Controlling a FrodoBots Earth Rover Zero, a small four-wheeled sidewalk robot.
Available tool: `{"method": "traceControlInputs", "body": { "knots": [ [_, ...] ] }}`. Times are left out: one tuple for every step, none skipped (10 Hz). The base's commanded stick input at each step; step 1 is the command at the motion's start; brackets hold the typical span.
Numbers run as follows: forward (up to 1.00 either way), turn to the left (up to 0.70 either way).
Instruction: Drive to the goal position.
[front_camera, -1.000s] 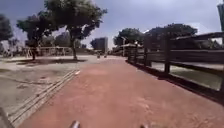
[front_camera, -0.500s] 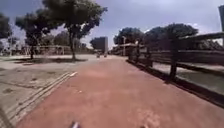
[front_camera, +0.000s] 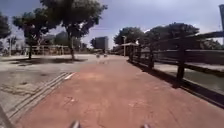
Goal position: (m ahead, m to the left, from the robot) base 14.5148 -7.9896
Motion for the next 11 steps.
{"method": "traceControlInputs", "body": {
  "knots": [
    [0.70,0.00],
    [0.70,0.00],
    [0.70,0.00],
    [0.70,0.00],
    [0.70,0.00],
    [0.70,0.00],
    [0.70,0.00],
    [0.70,0.00],
    [0.70,0.00],
    [0.70,0.00],
    [0.70,0.00]
  ]
}}
